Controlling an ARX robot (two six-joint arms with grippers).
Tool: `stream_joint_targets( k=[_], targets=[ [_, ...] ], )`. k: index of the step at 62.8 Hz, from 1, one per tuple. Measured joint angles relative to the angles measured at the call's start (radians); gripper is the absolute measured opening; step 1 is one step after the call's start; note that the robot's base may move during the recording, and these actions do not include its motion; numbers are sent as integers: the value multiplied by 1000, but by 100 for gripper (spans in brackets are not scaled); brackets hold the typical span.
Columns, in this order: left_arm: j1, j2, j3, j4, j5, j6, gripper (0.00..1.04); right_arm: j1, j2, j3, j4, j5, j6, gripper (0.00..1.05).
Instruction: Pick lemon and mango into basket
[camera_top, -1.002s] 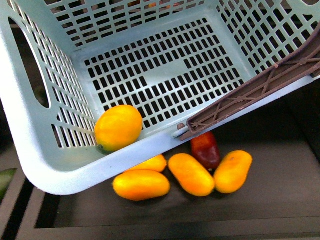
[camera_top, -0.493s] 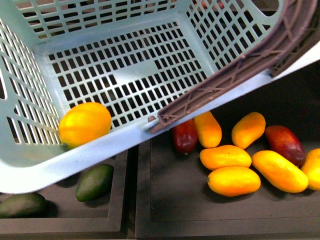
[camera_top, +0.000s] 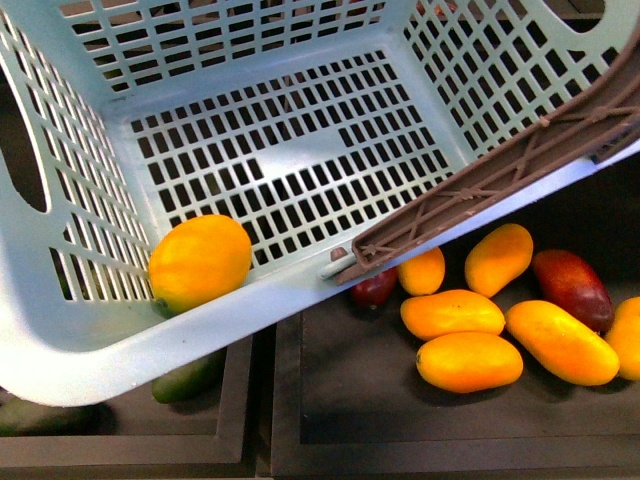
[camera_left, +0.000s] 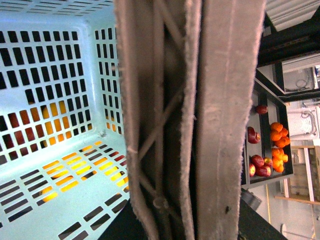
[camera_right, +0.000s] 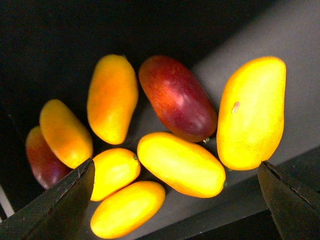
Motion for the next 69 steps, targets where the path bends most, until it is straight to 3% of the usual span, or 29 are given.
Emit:
stream_joint_targets(
  k=[33,69],
  targets=[
    [-1,0,0,0,8,1,18,196,303,368,-158,81,103,96],
    [0,0,0,0,3,2,17,270,524,592,-189,83,295,96]
  ],
)
